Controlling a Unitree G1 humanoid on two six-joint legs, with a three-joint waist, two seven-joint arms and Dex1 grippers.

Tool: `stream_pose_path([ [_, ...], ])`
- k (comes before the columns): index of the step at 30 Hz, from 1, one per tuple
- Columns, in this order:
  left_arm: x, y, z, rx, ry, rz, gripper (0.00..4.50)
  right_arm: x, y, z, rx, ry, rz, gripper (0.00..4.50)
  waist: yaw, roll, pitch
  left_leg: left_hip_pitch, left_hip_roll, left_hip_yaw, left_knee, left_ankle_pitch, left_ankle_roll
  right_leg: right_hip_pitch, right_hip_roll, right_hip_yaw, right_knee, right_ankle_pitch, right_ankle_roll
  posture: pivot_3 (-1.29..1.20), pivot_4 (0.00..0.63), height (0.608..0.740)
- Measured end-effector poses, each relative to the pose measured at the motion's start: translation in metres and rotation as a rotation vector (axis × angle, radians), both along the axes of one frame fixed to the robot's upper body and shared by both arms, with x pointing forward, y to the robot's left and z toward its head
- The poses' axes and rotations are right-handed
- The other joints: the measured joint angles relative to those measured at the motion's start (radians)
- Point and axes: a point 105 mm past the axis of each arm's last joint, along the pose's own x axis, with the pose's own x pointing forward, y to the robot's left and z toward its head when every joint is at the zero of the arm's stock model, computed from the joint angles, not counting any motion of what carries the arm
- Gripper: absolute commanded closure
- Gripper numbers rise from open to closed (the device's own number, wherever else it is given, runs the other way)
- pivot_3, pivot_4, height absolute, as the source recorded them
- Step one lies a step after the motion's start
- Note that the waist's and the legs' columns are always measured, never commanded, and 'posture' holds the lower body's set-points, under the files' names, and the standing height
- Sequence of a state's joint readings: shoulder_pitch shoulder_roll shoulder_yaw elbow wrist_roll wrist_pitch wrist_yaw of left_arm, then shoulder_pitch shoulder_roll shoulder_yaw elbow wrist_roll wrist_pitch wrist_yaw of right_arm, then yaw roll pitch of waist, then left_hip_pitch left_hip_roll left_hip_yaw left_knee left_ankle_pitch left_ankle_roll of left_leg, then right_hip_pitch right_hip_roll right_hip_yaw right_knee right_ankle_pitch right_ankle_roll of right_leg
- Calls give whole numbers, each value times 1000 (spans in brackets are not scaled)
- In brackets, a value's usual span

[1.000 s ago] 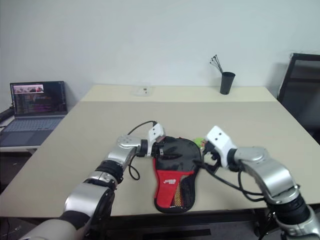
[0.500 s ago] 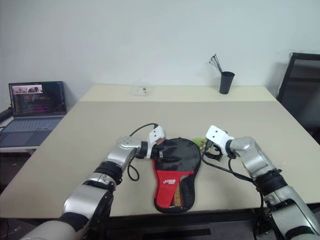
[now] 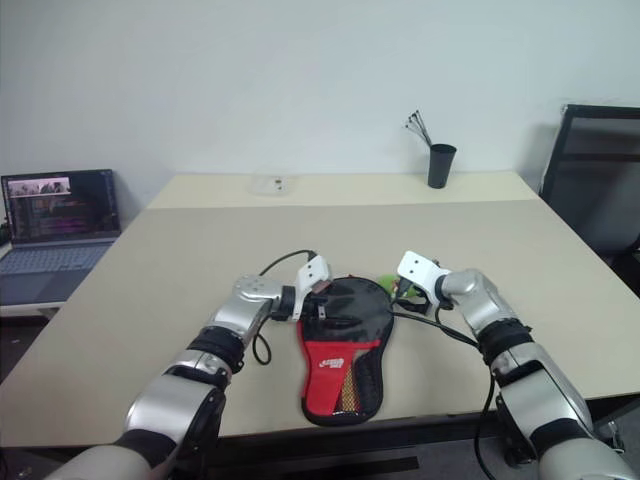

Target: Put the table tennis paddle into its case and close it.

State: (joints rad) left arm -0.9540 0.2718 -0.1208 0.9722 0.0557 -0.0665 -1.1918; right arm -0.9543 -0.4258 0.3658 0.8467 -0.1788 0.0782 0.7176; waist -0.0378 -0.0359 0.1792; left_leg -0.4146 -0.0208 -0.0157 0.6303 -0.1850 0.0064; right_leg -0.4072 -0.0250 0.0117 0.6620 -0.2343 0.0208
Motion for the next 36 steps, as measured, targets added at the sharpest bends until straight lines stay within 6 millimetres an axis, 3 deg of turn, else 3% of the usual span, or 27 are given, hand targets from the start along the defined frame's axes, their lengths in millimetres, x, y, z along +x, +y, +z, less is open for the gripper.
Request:
stream_pose_path([
  [12, -1, 4, -2, 8, 9, 7, 242, 1, 15, -12, 67, 98, -24, 4446, -3, 0, 0, 2, 0, 0, 0, 0, 0, 1, 0, 2, 2, 0, 0, 0, 150, 740],
  [22, -1, -6, -5, 10, 26, -12, 242, 4, 13, -9, 69, 88, -55, 4480, 0, 0, 0, 2, 0, 0, 0, 0, 0, 1, 0, 2, 1, 0, 0, 0, 150, 740],
  [28, -5, -12, -15, 20, 47, -36, 242, -2, -18, -1, 11, 71, -86, 4480, 7, 1, 0, -3, -1, 0, -1, 0, 0, -2, 0, 2, -1, 0, 0, 0, 150, 740],
  [36, -5, -17, -17, 15, 54, -43, 242, -46, -47, -3, -45, 107, -65, 4480, 16, 1, 0, -4, -2, -2, -1, 0, 0, -1, 0, 0, -3, 0, 1, 0, 150, 740],
])
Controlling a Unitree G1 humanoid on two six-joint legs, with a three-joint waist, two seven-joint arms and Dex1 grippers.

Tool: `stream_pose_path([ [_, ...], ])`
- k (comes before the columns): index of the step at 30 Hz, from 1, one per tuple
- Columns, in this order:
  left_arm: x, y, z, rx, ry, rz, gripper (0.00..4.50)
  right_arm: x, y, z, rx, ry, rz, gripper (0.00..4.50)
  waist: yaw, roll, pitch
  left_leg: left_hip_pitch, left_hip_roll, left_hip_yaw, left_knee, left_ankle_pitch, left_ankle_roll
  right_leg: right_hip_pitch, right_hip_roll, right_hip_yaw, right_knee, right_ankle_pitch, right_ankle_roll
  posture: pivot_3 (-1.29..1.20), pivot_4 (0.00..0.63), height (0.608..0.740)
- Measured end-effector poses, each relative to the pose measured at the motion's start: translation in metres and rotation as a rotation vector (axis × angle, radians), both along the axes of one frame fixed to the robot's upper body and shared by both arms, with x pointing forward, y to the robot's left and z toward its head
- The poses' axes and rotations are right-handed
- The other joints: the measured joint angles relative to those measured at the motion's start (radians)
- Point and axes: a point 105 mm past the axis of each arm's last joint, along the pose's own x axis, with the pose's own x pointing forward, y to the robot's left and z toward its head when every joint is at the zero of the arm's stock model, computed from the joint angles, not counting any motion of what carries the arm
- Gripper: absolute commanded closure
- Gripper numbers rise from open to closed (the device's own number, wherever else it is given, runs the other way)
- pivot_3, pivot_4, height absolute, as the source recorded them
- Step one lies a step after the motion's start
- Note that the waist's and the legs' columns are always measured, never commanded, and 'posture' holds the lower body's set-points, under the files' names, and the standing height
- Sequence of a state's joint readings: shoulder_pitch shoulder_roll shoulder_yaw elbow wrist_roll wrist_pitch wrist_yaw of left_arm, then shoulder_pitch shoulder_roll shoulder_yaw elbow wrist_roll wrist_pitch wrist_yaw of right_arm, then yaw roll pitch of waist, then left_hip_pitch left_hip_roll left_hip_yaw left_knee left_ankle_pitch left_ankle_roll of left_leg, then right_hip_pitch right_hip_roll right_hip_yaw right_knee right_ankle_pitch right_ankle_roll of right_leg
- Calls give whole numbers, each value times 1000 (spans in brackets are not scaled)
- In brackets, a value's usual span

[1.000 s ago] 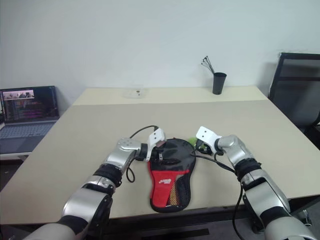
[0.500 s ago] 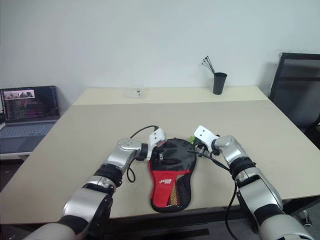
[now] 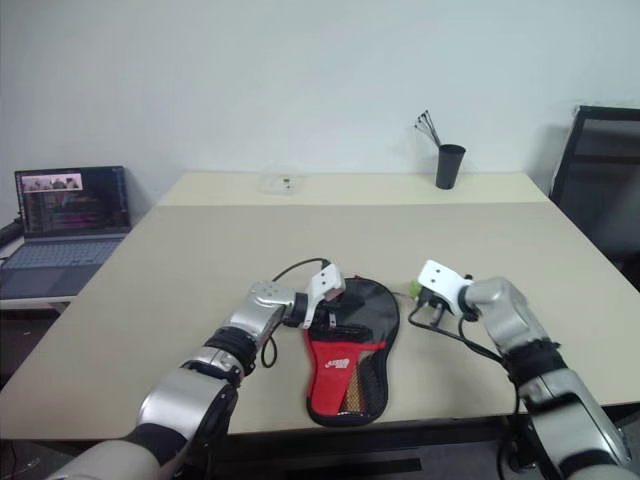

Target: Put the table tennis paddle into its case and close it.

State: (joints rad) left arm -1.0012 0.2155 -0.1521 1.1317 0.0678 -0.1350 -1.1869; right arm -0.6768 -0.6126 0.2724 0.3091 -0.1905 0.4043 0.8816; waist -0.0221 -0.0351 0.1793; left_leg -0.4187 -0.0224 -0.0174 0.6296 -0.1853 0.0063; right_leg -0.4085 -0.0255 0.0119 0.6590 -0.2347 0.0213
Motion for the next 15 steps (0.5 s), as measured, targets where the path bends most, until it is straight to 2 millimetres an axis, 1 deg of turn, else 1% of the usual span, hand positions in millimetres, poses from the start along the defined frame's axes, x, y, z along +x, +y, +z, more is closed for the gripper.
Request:
stream_pose_path([
  [3, 1, -2, 0, 0, -1, 3, 242, -19, 0, 3, 0, 22, 22, 4480, 1, 0, 0, 0, 0, 0, 0, 0, 0, 1, 0, -1, 0, 0, 0, 0, 150, 740],
  [10, 1, -8, 1, -1, -2, 1, 242, -74, -1, 12, 9, 104, 68, 4480, 20, 0, 0, 0, 0, -1, 0, 0, 0, 1, -1, -4, -3, 0, 1, 0, 150, 740],
  [15, 1, -8, 1, 1, -1, 0, 242, -112, 6, 5, 37, 196, 102, 4480, 21, 0, 0, -1, 1, -3, 0, -1, -1, 2, -2, -5, -7, 0, 1, 0, 150, 740],
])
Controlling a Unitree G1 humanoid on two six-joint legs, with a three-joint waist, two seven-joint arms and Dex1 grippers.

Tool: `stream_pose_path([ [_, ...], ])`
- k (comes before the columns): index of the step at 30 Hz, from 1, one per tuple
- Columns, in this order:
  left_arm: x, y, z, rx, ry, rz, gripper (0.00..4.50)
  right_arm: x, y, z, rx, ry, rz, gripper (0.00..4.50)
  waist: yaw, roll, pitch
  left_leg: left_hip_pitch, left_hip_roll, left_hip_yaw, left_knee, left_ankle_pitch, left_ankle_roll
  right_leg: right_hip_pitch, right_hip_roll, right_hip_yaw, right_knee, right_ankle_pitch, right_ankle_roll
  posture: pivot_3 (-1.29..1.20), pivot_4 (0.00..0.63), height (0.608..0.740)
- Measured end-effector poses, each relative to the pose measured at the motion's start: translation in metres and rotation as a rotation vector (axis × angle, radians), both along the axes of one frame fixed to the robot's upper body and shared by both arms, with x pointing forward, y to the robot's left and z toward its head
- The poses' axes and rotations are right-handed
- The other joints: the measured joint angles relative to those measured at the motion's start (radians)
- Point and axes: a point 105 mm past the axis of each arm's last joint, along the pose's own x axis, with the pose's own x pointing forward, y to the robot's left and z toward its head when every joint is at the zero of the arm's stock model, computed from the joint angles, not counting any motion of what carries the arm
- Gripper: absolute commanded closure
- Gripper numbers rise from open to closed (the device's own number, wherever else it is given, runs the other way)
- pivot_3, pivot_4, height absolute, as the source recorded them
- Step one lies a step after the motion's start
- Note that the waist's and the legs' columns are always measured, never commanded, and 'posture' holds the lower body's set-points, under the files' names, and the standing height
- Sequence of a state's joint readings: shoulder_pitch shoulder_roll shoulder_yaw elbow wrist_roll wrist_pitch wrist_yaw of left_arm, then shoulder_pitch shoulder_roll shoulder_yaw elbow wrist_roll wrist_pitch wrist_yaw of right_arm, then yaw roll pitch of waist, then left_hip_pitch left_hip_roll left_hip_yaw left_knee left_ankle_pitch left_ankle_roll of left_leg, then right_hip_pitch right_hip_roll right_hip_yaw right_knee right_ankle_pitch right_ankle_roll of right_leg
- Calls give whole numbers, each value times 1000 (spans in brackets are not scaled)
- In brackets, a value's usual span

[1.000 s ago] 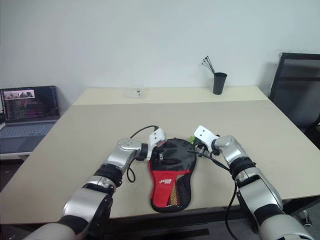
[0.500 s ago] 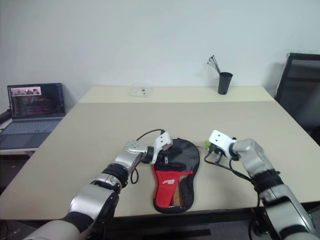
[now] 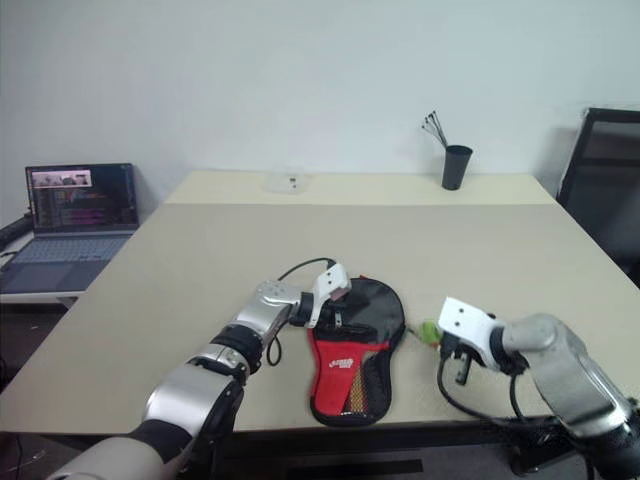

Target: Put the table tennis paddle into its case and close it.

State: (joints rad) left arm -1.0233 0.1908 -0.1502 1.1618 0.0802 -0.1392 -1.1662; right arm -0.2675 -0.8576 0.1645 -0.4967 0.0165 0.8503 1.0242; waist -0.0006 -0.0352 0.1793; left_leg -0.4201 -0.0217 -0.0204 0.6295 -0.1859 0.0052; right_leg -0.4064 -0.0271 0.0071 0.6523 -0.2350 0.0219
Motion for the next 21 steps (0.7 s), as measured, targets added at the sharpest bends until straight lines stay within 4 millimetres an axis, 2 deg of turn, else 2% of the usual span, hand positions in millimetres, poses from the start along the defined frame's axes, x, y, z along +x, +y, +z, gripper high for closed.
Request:
stream_pose_path([
  [3, 0, -1, 0, -1, -1, -1, 242, -22, 7, -5, 34, 56, 15, 4480, 1, 0, 0, -2, 0, -2, 0, 0, 0, 1, 0, -2, -4, 0, 0, 0, 150, 740],
  [11, 0, -4, 2, -7, -6, -2, 242, -62, 17, -10, 76, 159, 44, 4480, 18, 0, 0, -6, -1, -5, 1, -3, -1, 0, -2, -10, -7, -1, 2, 0, 150, 740],
  [17, 0, -7, 1, -10, -6, -4, 242, -83, 26, -9, 133, 239, 81, 4480, 26, 0, 0, -7, -1, -8, 1, -3, -1, 1, -4, -15, -8, -1, 2, 0, 150, 740],
  [21, 0, -7, 1, -8, -7, 2, 242, -90, 31, -13, 153, 275, 88, 4480, 25, 0, 0, -7, -1, -8, 2, -3, -1, 1, -4, -15, -8, -1, 2, 0, 150, 740],
])
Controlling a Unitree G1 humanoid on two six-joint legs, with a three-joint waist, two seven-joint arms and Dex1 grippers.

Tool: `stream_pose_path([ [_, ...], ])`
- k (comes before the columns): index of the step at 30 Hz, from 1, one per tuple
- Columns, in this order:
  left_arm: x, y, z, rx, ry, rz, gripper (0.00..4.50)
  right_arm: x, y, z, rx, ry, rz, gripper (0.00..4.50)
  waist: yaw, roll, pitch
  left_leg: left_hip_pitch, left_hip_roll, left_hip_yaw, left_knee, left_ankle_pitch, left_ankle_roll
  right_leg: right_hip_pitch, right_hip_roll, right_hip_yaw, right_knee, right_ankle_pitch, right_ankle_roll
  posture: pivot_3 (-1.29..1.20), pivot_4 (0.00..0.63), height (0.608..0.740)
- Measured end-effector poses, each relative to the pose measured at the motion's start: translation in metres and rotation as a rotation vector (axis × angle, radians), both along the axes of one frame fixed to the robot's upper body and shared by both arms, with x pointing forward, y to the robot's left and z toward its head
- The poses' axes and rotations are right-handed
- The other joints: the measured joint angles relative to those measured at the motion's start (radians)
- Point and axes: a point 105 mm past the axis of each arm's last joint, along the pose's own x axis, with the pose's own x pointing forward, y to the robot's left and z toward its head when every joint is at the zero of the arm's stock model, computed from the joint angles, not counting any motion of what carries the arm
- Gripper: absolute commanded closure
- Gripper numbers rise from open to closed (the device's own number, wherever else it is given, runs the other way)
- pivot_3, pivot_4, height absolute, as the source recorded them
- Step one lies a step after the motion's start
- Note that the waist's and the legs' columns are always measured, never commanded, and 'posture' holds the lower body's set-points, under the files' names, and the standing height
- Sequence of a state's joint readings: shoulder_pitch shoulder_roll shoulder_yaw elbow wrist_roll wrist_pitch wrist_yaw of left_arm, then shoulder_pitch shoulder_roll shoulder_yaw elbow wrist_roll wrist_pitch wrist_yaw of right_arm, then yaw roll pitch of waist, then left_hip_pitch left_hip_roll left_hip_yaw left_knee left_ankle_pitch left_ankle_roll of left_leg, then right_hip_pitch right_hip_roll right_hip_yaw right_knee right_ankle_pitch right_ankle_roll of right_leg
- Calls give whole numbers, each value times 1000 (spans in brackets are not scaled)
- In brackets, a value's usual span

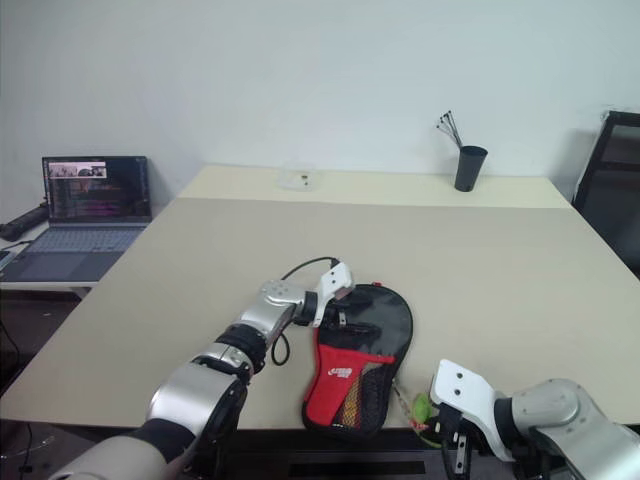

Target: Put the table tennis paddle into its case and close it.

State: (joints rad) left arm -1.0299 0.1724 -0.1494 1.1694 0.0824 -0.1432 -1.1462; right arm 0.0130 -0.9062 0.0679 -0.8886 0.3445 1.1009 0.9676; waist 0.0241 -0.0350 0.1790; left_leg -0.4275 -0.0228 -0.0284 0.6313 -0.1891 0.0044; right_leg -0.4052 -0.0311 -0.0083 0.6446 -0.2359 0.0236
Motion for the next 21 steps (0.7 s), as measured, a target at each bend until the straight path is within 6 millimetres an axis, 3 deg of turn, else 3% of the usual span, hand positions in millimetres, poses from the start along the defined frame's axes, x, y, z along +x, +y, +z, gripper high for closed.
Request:
stream_pose_path([
  [15, 1, -1, -1, 2, -5, 14, 242, -33, 20, 8, 90, 123, 126, 4480, -1, 0, 0, 0, 0, -1, 2, 0, 0, 1, 0, -1, 1, 0, 0, 0, 150, 740],
  [21, 1, -1, -1, 1, -7, 15, 242, -35, 24, 6, 97, 134, 125, 4480, -1, 0, 0, 0, 0, -1, 2, 0, 0, 1, 0, -1, 1, 0, 0, 0, 150, 740],
])
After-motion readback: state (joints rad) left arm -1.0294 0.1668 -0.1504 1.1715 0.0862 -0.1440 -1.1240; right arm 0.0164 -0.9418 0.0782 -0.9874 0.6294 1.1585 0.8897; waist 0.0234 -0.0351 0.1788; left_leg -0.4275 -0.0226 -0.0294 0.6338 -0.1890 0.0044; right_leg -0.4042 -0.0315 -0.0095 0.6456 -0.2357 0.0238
